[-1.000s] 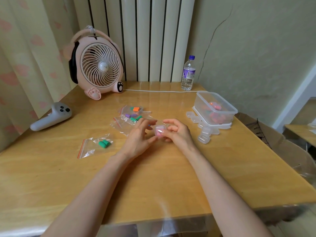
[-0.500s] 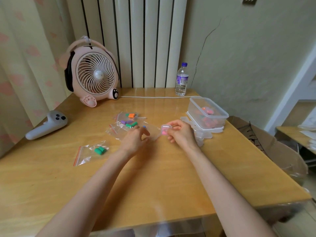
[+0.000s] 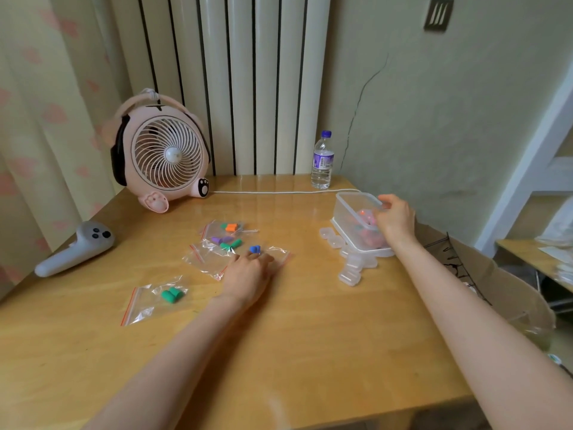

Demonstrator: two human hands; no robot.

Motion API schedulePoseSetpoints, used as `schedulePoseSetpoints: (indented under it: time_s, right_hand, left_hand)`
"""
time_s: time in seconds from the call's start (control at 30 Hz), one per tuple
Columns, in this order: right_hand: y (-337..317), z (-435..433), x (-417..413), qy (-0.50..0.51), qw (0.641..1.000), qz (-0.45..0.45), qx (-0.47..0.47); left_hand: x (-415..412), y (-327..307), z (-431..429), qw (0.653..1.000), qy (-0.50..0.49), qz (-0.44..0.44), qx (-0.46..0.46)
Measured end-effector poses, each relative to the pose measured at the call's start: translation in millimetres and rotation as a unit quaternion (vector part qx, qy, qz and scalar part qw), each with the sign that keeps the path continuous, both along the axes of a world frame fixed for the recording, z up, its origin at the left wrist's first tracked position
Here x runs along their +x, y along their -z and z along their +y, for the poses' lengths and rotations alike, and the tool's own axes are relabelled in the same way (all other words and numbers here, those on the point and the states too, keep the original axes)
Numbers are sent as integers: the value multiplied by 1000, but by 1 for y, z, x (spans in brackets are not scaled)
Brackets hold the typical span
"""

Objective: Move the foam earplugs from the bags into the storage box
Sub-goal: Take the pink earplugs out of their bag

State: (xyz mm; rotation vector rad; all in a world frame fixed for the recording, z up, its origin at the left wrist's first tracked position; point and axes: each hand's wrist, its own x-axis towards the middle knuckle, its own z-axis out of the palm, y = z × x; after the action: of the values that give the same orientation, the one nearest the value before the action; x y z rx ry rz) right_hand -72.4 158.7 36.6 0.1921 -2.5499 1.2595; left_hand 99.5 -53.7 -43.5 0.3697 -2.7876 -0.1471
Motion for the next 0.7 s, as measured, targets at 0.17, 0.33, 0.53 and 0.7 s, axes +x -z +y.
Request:
schedulePoseSetpoints:
  time_s: [0.17,0.33,0.53,0.7]
  right_hand:
    - [15,-19,32,-109,992,60,23]
    - [33,-49,66,-220,972,75,37]
    - [49,-79,101,-287,956,40,48]
    - [51,-89,122,-340,938,49,55]
  left_hand:
    - [3,-5,6,999,-8,32,8]
    - [20,-1,-18,986,-145,70,-37]
    - [40,1,-43,968,-247,-34,2]
    - [53,-21,-35,979,-191,67,4]
